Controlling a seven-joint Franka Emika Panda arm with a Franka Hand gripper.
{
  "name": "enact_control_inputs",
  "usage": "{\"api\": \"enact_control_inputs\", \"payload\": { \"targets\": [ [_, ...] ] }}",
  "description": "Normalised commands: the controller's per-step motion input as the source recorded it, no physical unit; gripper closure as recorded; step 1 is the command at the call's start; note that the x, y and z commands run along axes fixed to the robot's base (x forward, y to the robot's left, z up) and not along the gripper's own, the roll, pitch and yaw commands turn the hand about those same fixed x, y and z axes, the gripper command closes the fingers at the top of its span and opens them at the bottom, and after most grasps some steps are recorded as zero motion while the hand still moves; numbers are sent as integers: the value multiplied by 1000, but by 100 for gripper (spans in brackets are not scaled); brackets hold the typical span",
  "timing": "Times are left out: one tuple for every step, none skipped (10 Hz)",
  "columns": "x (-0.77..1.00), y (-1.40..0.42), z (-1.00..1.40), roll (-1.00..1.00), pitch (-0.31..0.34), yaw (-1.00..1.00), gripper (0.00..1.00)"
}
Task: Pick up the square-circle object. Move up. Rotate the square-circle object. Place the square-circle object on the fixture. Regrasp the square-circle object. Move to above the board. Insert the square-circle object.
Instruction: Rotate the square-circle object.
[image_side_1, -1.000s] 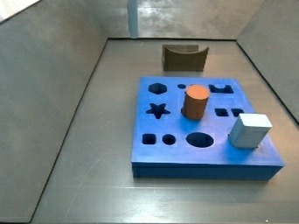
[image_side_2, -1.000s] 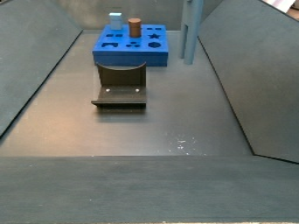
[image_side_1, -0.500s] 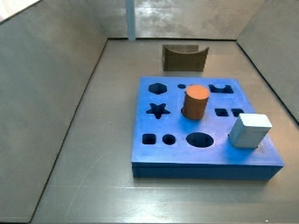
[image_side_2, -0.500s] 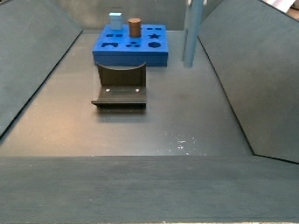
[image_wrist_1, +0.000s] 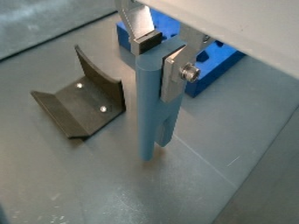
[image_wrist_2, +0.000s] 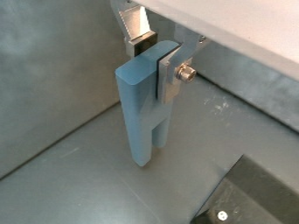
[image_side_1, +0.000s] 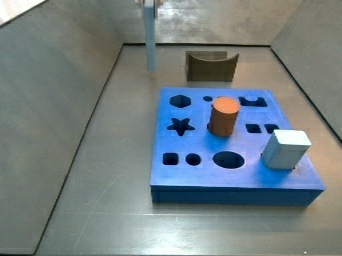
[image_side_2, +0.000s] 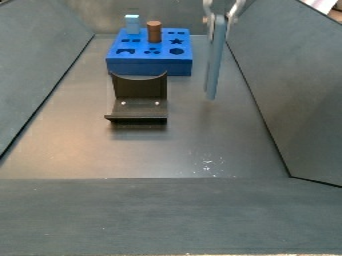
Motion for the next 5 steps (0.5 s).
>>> {"api": "enact_control_inputs", "payload": {
  "targets": [
    [19,39,-748,-27,-42,-61,100],
    [17,37,-639,-18,-41,-61,100],
    [14,33,-371,6,-40,-61,100],
    [0,23,-295,11,-27,-62,100],
    [0,23,-295,11,-27,-62,100]
  ]
}}
